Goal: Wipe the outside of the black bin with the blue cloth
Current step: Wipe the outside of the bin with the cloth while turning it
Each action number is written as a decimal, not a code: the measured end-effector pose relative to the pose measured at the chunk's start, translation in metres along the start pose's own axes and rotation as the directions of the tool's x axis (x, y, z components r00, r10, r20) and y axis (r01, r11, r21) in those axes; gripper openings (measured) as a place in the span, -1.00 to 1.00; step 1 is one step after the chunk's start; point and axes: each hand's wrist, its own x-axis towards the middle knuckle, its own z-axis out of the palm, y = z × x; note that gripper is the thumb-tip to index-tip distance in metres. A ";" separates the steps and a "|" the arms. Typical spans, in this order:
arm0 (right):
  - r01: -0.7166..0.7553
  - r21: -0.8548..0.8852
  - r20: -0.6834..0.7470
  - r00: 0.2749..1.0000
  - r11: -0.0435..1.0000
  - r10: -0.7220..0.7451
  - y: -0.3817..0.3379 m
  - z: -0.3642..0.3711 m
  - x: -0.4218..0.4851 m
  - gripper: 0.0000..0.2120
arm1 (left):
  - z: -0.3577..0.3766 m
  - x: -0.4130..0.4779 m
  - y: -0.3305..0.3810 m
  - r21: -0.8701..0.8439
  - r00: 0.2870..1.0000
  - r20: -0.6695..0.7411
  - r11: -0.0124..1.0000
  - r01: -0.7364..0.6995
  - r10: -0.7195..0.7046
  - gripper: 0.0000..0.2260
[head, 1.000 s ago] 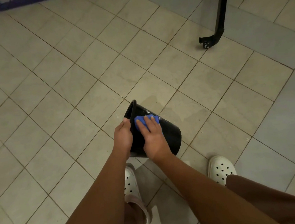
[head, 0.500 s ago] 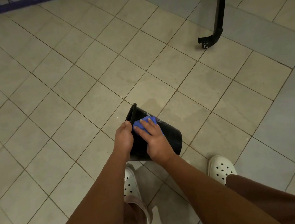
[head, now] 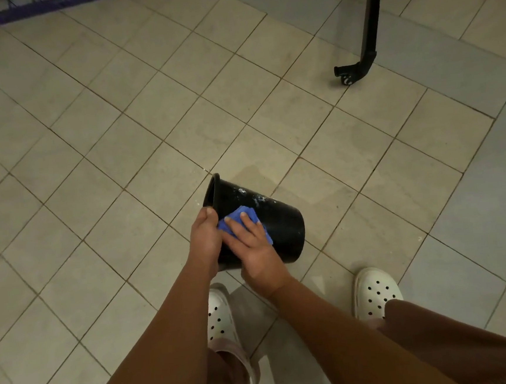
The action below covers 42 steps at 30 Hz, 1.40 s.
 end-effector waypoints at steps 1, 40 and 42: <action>-0.070 0.010 0.015 0.997 0.998 0.070 -0.001 -0.004 0.009 -0.45 | 0.001 -0.001 0.000 -0.019 1.000 -0.004 1.000 0.000 0.000 -0.69; -0.623 -0.049 -0.025 0.782 0.780 0.623 0.034 -0.010 -0.010 -0.26 | 0.008 -0.004 -0.003 0.074 0.994 -0.105 0.997 0.006 0.002 -0.59; -0.645 -0.025 -0.051 0.763 0.763 0.644 0.014 -0.004 -0.016 -0.29 | 0.010 -0.004 -0.001 0.077 0.995 -0.096 0.997 0.004 0.003 -0.60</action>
